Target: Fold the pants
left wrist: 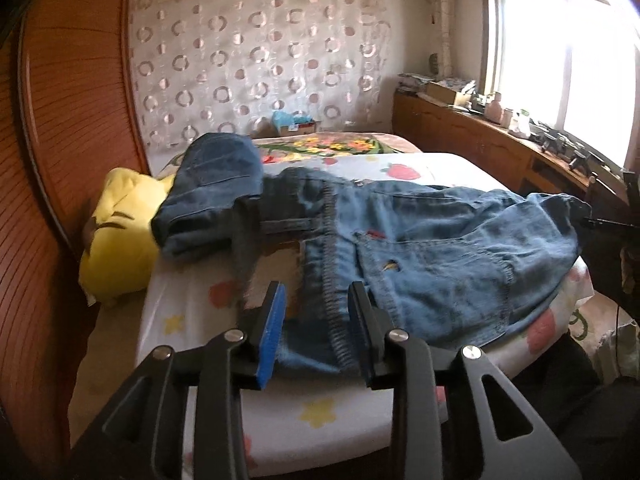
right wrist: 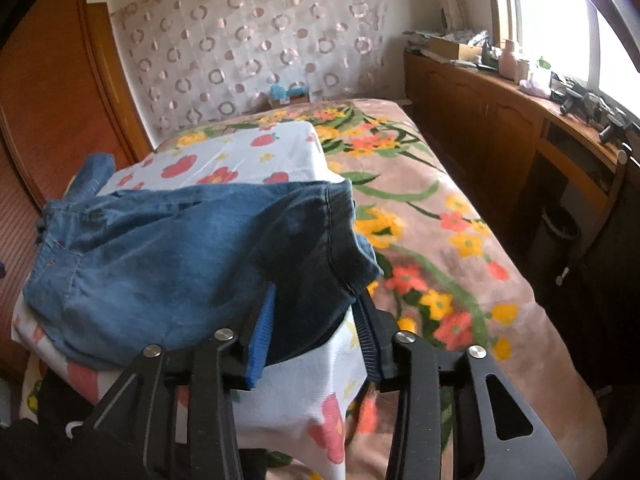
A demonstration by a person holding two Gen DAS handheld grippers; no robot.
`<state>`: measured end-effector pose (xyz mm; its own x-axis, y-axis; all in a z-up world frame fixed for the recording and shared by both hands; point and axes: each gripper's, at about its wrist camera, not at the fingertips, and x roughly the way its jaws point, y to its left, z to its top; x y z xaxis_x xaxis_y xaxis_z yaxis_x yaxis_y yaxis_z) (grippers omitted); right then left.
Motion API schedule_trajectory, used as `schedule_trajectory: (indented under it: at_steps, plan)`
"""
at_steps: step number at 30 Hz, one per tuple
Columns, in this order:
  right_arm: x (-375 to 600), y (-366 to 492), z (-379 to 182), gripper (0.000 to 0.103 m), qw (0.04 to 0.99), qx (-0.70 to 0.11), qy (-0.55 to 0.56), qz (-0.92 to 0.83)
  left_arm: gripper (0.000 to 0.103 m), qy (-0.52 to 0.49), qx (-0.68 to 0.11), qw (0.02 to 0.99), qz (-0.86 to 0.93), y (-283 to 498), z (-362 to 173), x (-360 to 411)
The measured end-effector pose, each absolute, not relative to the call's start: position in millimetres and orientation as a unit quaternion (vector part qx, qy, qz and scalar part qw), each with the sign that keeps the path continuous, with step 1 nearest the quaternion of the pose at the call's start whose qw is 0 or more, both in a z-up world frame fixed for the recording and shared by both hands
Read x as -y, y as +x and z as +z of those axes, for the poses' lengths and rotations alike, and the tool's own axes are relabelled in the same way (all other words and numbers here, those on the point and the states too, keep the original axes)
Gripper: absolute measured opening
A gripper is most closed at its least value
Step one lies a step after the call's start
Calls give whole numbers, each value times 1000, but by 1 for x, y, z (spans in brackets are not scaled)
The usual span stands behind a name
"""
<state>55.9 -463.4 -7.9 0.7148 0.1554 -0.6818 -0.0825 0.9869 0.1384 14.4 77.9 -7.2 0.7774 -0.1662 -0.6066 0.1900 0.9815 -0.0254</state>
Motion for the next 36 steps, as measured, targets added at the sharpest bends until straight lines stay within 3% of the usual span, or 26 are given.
schedule_trajectory:
  at_steps: [16, 18, 20, 21, 36]
  plan:
    - [459, 59, 0, 40, 929, -361, 46, 71, 31, 29, -322, 936, -139, 66, -15, -25]
    - [461, 61, -3, 42, 928, -364, 48, 64, 31, 26, -324, 935, -142, 72, -17, -21]
    - [464, 61, -6, 54, 928, -366, 48, 58, 31, 24, -327, 933, -150, 76, -21, -15]
    - [464, 60, -8, 55, 927, -367, 47, 56, 31, 23, -330, 931, -153, 78, -23, -12]
    - [484, 57, -32, 56, 918, -390, 68, 34, 37, 26, -384, 911, -151, 99, -66, 16]
